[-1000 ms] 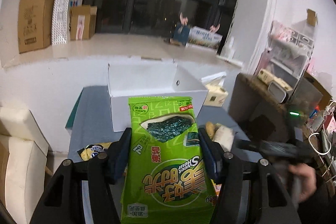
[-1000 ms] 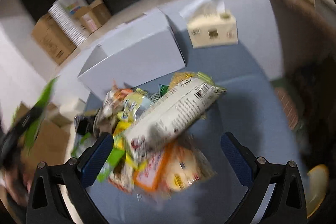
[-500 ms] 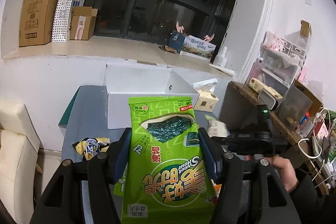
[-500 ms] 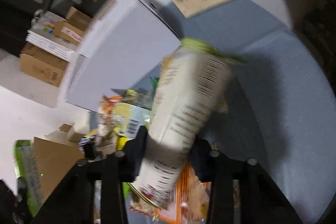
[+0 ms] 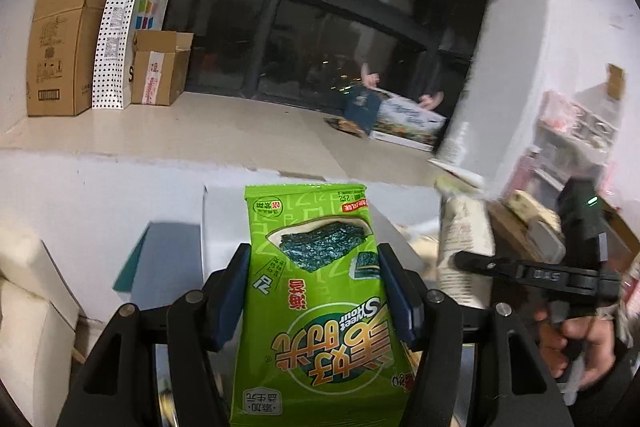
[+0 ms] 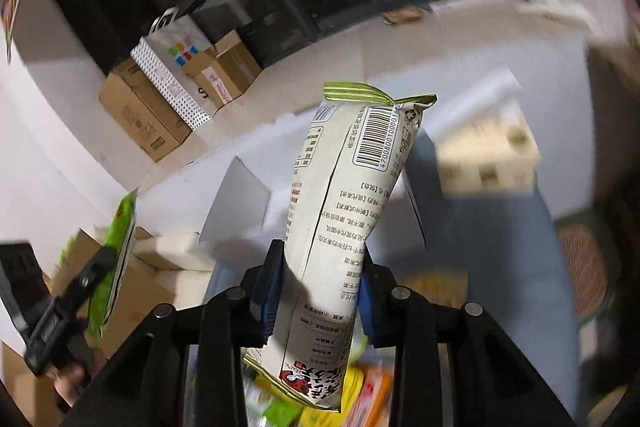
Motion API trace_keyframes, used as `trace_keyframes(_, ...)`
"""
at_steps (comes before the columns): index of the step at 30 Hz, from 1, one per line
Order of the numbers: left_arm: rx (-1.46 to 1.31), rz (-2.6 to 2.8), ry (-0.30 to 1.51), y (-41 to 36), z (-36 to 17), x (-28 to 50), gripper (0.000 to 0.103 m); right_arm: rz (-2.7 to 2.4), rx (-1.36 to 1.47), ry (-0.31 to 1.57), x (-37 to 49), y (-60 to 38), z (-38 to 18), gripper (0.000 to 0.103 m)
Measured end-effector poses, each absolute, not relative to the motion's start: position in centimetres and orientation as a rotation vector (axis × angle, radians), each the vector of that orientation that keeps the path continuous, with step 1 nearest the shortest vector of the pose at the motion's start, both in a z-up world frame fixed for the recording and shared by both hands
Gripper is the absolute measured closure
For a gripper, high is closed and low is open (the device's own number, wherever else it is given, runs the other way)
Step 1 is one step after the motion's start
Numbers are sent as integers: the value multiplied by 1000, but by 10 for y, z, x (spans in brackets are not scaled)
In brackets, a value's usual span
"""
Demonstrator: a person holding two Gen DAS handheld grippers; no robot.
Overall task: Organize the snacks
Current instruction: 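Carry both packs into the white box and open both tools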
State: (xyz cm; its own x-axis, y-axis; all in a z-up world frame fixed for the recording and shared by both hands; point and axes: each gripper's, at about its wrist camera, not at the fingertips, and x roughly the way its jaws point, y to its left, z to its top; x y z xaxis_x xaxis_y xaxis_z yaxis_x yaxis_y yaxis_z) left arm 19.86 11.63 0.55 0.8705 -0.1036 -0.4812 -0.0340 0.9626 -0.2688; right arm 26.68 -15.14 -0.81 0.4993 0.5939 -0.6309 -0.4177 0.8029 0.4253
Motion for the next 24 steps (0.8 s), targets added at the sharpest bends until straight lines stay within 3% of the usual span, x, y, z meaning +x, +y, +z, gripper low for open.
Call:
trace_keyframes(6, -246, 23, 612, 126, -16, 287, 36, 587, 39, 880, 349, -98, 13, 67)
trace_keyframes(9, -240, 70, 685, 134, -34, 318, 14, 555, -61, 907, 382, -78, 8, 61)
trace_keyframes(10, -235, 85, 701, 136, -38, 322, 0, 527, -82, 907, 386, -78, 6, 32)
trace_keyframes(11, -237, 99, 707, 141, -43, 324, 0, 504, -105, 909, 390, -78, 4, 12)
trace_keyframes(12, -240, 104, 707, 143, -45, 323, 0, 509, -113, 909, 392, -76, 3, 0)
trace_keyframes(24, -193, 109, 608, 147, -28, 261, 0, 568, -72, 711, 349, -86, 18, 0)
